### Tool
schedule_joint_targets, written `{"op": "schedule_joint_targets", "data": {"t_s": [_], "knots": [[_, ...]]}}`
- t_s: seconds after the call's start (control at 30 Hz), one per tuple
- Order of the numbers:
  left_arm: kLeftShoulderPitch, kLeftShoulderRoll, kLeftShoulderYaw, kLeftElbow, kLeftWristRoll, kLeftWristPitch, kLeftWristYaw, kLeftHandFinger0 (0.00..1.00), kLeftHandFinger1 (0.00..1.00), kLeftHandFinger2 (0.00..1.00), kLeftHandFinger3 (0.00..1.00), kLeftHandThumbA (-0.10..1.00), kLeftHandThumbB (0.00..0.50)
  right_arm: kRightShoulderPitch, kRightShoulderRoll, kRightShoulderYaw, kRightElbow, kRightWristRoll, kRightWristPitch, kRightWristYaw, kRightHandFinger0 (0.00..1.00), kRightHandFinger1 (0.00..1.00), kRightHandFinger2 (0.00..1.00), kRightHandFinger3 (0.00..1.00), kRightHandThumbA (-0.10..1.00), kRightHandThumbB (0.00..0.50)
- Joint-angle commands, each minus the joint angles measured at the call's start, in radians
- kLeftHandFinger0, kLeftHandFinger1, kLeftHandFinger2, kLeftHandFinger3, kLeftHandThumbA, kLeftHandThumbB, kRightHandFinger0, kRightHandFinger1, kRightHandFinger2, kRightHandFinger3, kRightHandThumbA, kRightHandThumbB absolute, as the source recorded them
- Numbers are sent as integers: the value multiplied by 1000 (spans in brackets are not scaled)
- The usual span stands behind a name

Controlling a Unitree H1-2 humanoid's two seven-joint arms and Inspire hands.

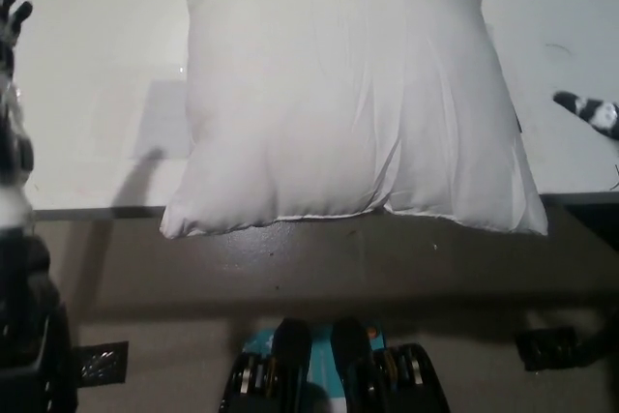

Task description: The robot uses both hands to lift the pillow and then drops it on the table

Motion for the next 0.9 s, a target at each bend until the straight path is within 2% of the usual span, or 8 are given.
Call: {"op": "schedule_joint_targets", "data": {"t_s": [0.0, 0.07, 0.23, 0.33, 0.43, 0.7, 0.77, 0.87], "knots": [[-73, 9, 3, 54, 26, 49, 51, 1000, 1000, 1000, 1000, 1000, 200, -80, 11, 10, 44, -27, 34, -14, 1000, 1000, 1000, 1000, 1000, 391], [-132, 7, -5, 131, 35, 47, 65, 1000, 1000, 1000, 1000, 1000, 257, -145, 28, 20, 131, -28, 38, -15, 1000, 1000, 1000, 1000, 1000, 408], [-208, -6, -21, 261, 62, 18, 104, 1000, 1000, 1000, 1000, 1000, 202, -221, 52, 9, 240, -21, 62, -25, 1000, 1000, 1000, 1000, 1000, 477], [-243, -14, -28, 364, 74, 23, 135, 1000, 1000, 1000, 1000, 1000, 222, -267, 68, 1, 357, -8, 35, -33, 1000, 1000, 1000, 1000, 1000, 444], [-253, -11, -38, 445, 81, 14, 145, 1000, 1000, 1000, 1000, 1000, 208, -289, 79, 3, 419, 2, 31, -24, 1000, 1000, 1000, 1000, 1000, 492], [-264, -14, -64, 647, 82, -15, 159, 1000, 1000, 1000, 1000, 1000, 138, -335, 124, -33, 578, 22, 16, -53, 1000, 1000, 1000, 1000, 1000, 415], [-273, -21, -67, 736, 68, -42, 161, 1000, 1000, 1000, 1000, 1000, 81, -356, 130, -38, 686, 20, -38, -64, 1000, 1000, 1000, 1000, 1000, 392], [-290, -25, -72, 870, 53, -106, 166, 1000, 1000, 1000, 1000, 1000, 32, -366, 138, -46, 767, 26, -57, -71, 1000, 1000, 1000, 1000, 1000, 431]]}}
